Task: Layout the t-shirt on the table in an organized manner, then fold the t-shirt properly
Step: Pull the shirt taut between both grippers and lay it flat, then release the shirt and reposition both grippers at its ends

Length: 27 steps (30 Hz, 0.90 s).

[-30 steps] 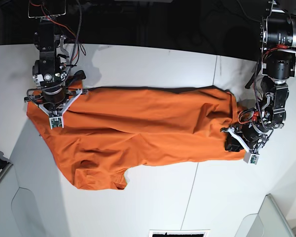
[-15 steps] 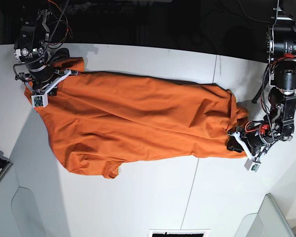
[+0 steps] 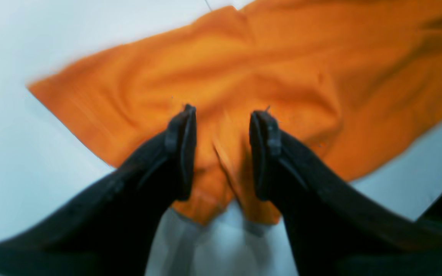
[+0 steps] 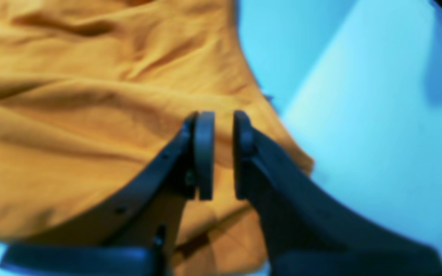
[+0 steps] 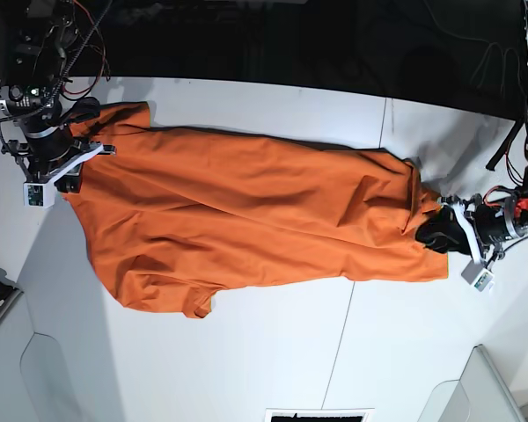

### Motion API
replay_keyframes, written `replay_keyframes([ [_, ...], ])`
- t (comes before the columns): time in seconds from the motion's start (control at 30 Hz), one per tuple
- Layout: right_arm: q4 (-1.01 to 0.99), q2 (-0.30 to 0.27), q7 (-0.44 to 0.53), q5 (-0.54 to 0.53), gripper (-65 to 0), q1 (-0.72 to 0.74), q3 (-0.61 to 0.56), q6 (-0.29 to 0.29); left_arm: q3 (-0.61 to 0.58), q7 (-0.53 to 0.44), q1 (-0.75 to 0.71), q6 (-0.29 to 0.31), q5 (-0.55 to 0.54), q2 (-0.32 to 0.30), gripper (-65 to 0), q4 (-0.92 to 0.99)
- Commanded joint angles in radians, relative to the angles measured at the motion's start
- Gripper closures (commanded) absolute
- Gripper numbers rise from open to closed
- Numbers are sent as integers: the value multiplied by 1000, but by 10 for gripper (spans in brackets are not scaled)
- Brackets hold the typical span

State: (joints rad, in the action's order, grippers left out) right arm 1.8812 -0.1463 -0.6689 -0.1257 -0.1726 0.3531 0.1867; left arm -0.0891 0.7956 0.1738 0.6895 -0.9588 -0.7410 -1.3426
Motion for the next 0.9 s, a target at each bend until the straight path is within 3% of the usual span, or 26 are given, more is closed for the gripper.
replay_keyframes([
  [0.0, 19, -8, 17, -14, -98, -3, 18, 1, 18, -16, -16, 9, -21, -23, -257, -35],
  [0.3, 19, -9, 17, -21, -98, -85, 83, 13, 248, -18, -271, 9, -12, 15, -257, -206],
  [0.63, 19, -8, 21, -58, -98, -91, 83, 13, 252, -38, -335, 0, 133, 146, -257, -207],
  [0.77, 18, -8, 16, -58, -104, -92, 84, 13, 252, -101, -340, -69, 247, 188, -257, -206],
  [0.87, 16, -8, 17, -58, -153, -92, 83, 13, 252, -120, -340, -124, 317, 218, -256, -206],
])
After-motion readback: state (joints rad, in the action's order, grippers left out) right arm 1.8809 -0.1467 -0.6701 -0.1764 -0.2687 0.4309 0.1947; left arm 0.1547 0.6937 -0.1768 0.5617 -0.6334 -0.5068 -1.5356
